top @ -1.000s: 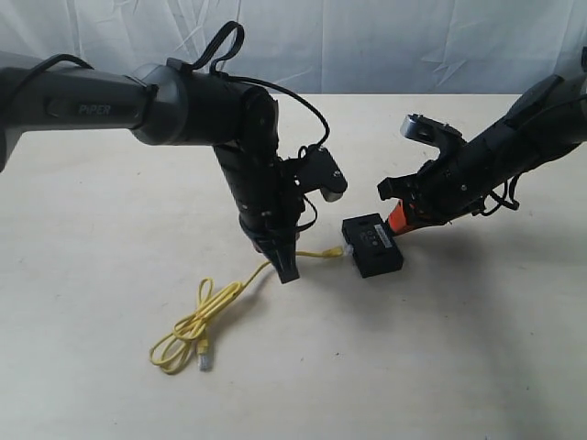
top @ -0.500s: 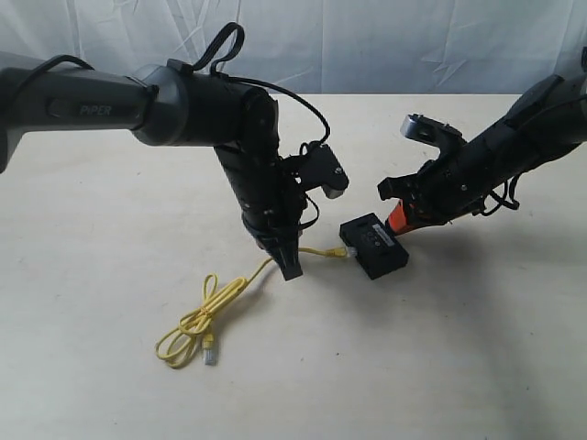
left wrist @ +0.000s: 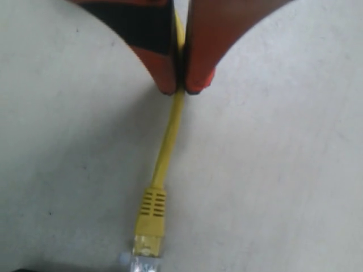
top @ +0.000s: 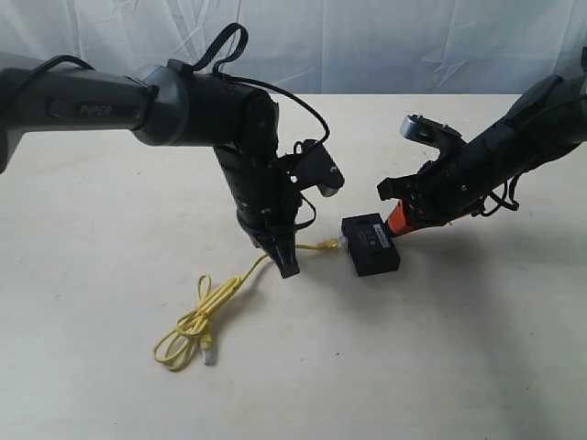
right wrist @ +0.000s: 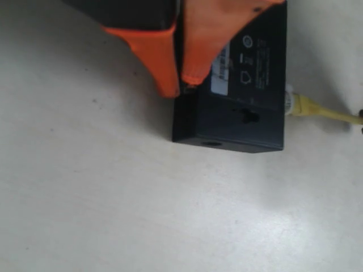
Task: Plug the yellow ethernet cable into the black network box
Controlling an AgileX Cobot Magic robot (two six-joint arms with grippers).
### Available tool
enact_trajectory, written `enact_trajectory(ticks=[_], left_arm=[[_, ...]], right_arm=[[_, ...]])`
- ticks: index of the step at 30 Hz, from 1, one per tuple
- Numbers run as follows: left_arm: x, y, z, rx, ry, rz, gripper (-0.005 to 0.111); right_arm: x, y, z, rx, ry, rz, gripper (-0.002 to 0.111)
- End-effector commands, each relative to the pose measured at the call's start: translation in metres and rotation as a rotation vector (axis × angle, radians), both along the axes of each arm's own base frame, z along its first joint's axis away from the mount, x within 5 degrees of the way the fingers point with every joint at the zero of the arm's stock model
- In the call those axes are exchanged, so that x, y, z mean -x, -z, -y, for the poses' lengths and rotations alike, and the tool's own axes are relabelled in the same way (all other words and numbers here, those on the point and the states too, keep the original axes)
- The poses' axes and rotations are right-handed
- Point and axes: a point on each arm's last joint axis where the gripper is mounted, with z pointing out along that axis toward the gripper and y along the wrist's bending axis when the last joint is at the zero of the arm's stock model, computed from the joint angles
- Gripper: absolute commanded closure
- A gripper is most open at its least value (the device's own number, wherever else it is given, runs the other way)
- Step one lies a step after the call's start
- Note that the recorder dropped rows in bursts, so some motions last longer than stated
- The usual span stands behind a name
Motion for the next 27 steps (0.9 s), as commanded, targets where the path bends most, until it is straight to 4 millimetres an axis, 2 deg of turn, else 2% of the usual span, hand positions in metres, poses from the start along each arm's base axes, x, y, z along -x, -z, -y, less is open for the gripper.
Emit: enact_trajectory(ticks=[1,11,27], left_arm=[[0.0021,0.0029,-0.0009,-0.031,0.019,-0.019,0.107],[0.0021,0.0015,0.0057,0.042,0.034,-0.015,0.107],[0.0002,0.0019,0.0032,0.015,0.018,0.003,0.107]], right_arm=[[-0.0008,-0.0015,0.0021,-0.003,0.001,0.001,0.109],[-0.0010,-0.0015,0.0021,-0.003,0.003,0.002,0.109],[-0.0010,-0.0015,0.0021,-0.003,0.003,0.002,0.109]])
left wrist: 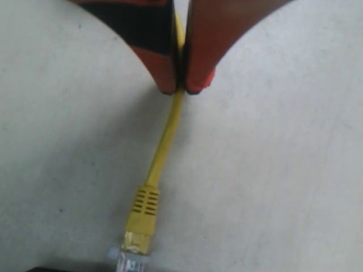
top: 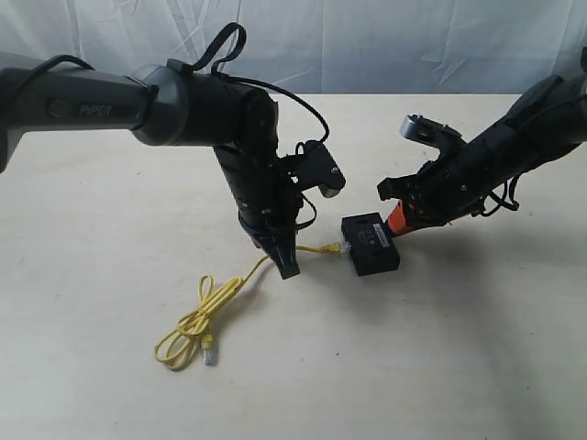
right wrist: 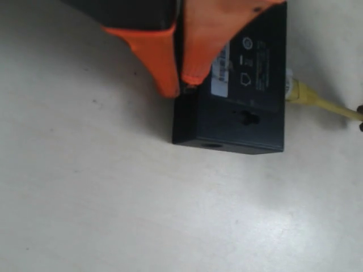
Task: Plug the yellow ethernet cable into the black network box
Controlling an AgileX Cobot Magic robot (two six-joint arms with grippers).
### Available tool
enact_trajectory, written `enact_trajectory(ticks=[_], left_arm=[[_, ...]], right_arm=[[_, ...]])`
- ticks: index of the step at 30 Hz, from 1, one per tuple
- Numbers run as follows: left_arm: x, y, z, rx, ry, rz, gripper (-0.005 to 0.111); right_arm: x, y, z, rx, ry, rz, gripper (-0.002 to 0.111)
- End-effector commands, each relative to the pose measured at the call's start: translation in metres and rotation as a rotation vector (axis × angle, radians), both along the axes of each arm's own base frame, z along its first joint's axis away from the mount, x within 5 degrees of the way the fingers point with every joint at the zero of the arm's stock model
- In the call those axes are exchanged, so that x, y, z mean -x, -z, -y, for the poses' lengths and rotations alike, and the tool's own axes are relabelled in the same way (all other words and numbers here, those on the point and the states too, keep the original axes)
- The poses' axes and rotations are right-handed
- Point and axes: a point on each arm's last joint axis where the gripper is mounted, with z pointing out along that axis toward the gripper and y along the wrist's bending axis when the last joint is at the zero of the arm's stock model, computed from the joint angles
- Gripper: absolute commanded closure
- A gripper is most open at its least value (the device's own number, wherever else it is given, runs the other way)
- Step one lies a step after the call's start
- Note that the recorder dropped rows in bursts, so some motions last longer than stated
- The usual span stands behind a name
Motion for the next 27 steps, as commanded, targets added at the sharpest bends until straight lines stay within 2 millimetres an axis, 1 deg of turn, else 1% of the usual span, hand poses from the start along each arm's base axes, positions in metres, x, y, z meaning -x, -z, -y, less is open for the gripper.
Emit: enact_trajectory(ticks=[1,12,20,27], left_arm=[[-0.0005,0.0022,0.0018,0.001,-0.007,0.005,0.107],[0.0001,0.0003,0.0092,0.088,-0.029,-0.008,0.107],[0.0002,0.0003,0.0091,0.087,-0.035,-0.011,0.107],[-0.0026,0.0012,0.0049,0.043,-0.066,0.014,0.107]], right_arm=[[-0.0010,-0.0015,0.0021,-0.003,0.001,0.003,0.109],[0.0003,-0.0018,0.0015,-0.011,0.001,-0.013,0.109],[0.0004,-0.0018,0.0015,-0.014,0.038,-0.041,0.109],[-0.0011,-0.0010,0.0029,0.001,0.062,-0.035,0.109]])
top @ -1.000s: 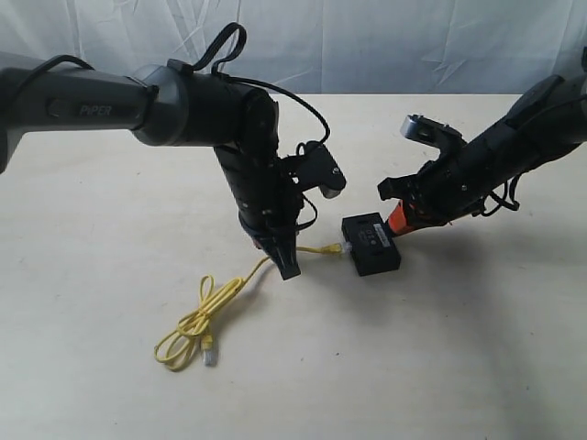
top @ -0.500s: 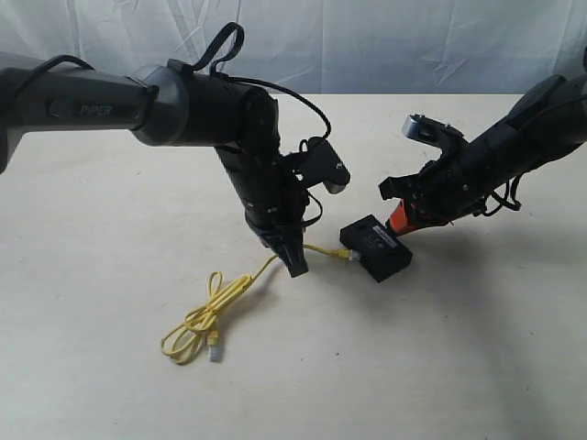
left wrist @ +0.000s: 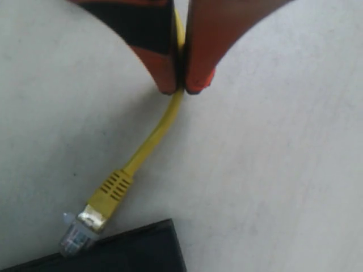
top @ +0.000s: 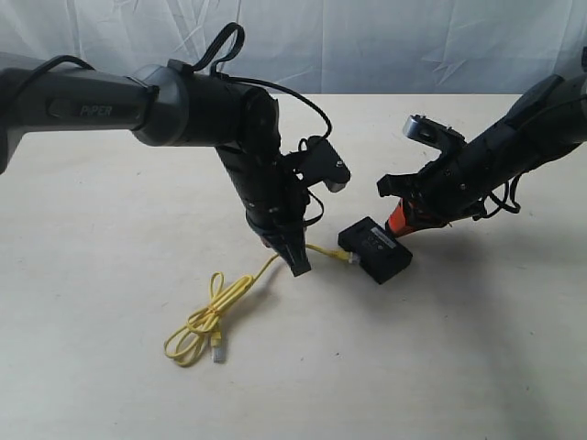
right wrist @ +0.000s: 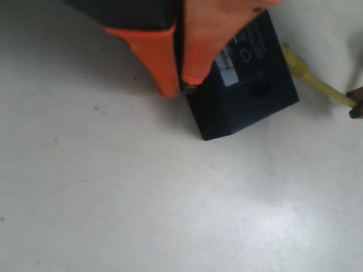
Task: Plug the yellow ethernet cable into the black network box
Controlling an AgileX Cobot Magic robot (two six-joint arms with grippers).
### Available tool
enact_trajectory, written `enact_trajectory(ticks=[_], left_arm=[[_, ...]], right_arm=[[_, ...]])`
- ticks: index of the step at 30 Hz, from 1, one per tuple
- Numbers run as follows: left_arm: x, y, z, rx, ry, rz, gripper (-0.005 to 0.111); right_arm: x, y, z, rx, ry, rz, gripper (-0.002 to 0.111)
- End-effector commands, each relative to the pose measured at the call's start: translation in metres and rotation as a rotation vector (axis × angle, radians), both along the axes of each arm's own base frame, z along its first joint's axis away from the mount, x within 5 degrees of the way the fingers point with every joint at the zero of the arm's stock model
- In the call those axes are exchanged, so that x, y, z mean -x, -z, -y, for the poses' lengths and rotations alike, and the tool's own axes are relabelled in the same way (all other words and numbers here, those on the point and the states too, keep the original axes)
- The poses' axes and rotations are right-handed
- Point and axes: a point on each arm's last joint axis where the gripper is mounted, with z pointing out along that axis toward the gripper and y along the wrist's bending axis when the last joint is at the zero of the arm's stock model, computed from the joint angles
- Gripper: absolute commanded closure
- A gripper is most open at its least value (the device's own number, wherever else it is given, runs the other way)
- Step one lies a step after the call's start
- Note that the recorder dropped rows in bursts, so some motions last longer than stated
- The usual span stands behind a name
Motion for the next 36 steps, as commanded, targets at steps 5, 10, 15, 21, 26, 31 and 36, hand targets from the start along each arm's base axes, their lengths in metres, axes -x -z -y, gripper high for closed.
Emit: enact_trajectory(ticks=[5,10,15,21,26,31,36], left_arm=[[-0.0028,0.0025,-0.0008,-0.020,-0.025,0.020,0.107],[-0.0029,0.0025,-0.0010,-0.022,-0.028,0.021,0.107],[-0.0037,0.0027,-0.0022,-0.033,-0.053,0.024,0.107],[-0.0034,0.0025,-0.0012,-0.020,-0.063,0.018,0.107],[-0.0032,0.0024,-0.0007,-0.014,-0.066,0.015,0.107],[-0.0031,0.0024,-0.0006,-0.012,-0.067,0.014,0.107],[-0.0021,0.0022,0.0007,0.003,-0.082,-0.003,0.107]], right_arm=[[-0.0026,-0.0008,0.0032,0.013,0.018,0.013,0.109],[-0.0024,-0.0004,0.0038,0.022,0.014,0.013,0.109],[-0.0023,-0.0003,0.0040,0.022,0.025,0.005,0.109],[-0.0016,-0.0005,0.0035,0.017,0.027,-0.005,0.109],[-0.0014,-0.0006,0.0027,0.014,0.026,-0.006,0.109],[-0.0012,-0.0013,0.0016,-0.001,0.033,-0.014,0.109],[-0.0014,-0.0022,0.0003,-0.020,0.048,-0.021,0.109]])
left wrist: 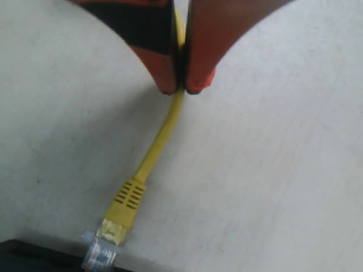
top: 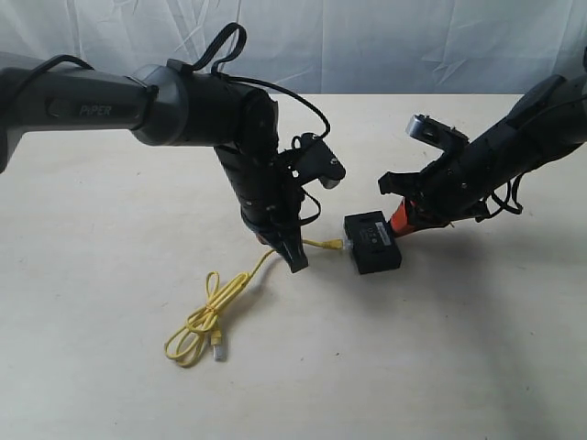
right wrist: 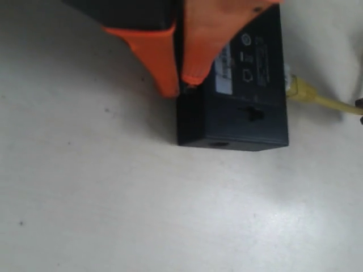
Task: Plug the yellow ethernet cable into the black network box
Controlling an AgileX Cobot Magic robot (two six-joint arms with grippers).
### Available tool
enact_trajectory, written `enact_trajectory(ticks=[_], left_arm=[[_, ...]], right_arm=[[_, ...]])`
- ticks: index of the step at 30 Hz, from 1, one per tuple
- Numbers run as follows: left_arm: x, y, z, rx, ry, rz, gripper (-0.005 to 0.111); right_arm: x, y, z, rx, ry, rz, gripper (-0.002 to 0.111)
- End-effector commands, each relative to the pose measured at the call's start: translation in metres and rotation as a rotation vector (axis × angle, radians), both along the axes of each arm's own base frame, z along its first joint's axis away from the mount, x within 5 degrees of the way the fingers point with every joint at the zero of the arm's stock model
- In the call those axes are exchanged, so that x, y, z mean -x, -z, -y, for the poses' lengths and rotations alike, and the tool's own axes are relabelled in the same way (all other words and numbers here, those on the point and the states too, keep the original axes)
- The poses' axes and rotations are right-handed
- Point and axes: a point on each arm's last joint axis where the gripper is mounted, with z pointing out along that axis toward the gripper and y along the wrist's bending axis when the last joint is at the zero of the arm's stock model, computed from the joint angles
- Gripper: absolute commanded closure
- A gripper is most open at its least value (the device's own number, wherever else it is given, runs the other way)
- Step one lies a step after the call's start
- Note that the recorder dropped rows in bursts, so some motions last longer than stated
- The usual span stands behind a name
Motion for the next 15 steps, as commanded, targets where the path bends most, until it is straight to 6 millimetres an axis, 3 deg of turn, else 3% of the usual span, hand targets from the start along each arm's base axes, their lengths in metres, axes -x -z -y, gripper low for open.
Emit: enact_trajectory(ticks=[1,15], left_arm=[[0.0009,0.0015,0.0044,0.041,-0.037,-0.025,0.107],[0.0006,0.0020,0.0026,0.021,-0.039,-0.021,0.107]], right_arm=[[-0.0011,-0.0027,-0.0005,-0.028,0.019,-0.006,0.109],[-0.0024,0.0005,0.0055,0.037,0.052,-0.010,0.109]])
